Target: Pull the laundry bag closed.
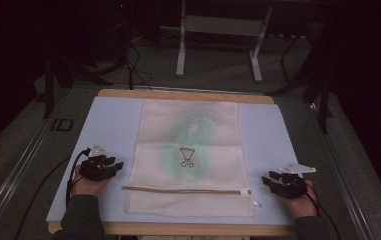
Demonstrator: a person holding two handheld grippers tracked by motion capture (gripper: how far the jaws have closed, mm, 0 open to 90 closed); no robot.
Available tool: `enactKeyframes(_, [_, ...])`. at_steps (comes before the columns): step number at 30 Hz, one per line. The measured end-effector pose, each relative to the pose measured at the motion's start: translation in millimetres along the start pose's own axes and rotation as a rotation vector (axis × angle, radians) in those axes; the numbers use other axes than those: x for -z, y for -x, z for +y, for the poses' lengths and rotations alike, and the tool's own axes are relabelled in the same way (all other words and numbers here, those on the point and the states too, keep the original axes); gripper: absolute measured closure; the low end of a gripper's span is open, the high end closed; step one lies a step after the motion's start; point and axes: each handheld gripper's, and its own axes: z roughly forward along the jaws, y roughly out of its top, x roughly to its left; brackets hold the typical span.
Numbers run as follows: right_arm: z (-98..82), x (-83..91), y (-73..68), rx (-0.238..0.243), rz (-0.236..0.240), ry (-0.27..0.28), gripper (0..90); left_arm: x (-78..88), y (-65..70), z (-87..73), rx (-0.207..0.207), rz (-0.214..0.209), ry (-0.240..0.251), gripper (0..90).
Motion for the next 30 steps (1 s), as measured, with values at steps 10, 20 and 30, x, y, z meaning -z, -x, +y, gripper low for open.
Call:
enactKeyframes(10, [11.6,-4.5,-16.6,0.053,0.056,-0.038,55.6,-3.0,2.2,1.3,-0.035,-0.077,-0.019,57.0])
enactKeyframes(20, [18.8,-4.0,-28.6,0.096,0.067,-0.040,51.9,-2.3,7.7,5.5,-0.080,-0.099,-0.034,58.4])
enactKeyframes(30, [28.4,-6.3,-46.4,0.154,0.104,-0.046,55.1,-0.7,9.5,7.7,-0.095,-0.125,-0.031,63.1])
